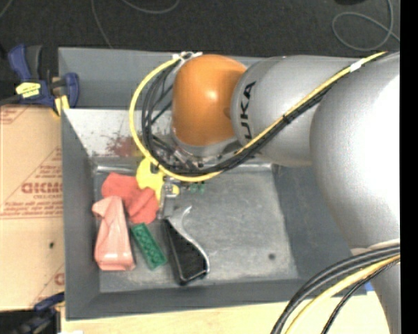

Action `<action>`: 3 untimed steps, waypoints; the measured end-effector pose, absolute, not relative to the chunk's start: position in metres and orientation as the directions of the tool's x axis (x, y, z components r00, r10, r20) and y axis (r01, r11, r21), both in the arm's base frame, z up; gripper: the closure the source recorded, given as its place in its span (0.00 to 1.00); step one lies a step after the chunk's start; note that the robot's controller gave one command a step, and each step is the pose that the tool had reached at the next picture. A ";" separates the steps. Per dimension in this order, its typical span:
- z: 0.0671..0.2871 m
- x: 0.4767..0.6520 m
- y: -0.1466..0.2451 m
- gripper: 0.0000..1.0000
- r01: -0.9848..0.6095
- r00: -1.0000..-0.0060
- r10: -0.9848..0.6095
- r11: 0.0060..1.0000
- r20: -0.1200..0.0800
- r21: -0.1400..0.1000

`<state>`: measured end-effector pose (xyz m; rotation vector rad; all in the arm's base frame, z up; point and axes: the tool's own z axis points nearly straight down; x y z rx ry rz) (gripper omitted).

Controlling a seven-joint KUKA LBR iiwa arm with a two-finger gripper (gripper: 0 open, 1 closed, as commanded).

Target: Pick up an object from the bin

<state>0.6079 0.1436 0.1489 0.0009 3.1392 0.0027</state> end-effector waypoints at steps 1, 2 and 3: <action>0.121 0.616 0.152 0.00 -0.022 -1.000 -0.022 1.000 -0.011 0.002; 0.091 0.608 0.147 0.00 -0.035 -0.999 -0.035 0.999 -0.008 0.003; 0.085 0.600 0.181 1.00 0.032 -0.999 0.032 0.999 -0.017 0.003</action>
Offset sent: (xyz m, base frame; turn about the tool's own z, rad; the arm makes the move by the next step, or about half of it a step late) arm -0.0066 -0.0017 -0.0748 0.0095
